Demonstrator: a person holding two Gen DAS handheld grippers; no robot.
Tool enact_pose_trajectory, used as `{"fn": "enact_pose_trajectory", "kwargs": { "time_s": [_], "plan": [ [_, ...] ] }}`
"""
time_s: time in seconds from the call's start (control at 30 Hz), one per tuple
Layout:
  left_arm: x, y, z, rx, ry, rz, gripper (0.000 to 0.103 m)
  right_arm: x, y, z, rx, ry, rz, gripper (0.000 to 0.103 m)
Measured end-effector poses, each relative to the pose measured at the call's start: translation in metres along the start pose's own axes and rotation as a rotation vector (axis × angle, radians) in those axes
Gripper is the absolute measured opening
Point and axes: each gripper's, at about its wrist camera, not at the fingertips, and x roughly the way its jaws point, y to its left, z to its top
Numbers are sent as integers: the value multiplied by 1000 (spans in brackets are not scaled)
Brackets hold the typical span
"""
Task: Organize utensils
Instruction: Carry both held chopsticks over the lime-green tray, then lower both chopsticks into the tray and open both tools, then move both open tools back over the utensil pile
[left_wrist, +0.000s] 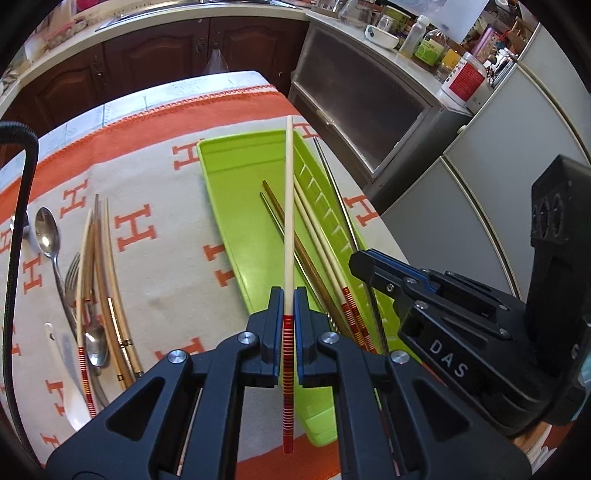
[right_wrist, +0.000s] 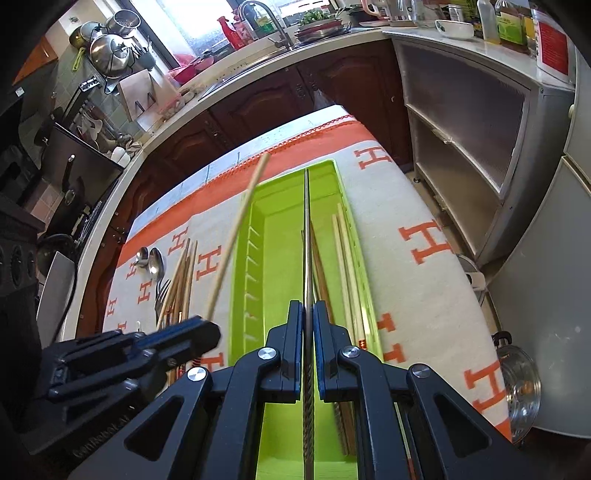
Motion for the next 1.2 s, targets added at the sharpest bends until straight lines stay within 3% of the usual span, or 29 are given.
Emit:
{"fn": "enact_pose_trajectory", "kwargs": {
  "time_s": [0.4, 0.57, 0.63, 0.87, 1.2],
  "plan": [
    [26, 10, -5, -1, 86, 32, 6, 25, 7, 7, -25, 33, -21, 12],
    [17, 10, -11, 5, 62, 54, 29, 21, 8, 3, -18, 26, -20, 17],
    [11, 11, -14, 6, 48, 63, 31, 19, 9, 2, -16, 24, -18, 17],
    [-10, 19, -23, -7, 20, 97, 31, 11, 14, -6, -17, 27, -11, 17],
    [-44, 36, -48, -33, -21, 151, 31, -8, 28, -23, -24, 21, 4, 28]
  ]
}}
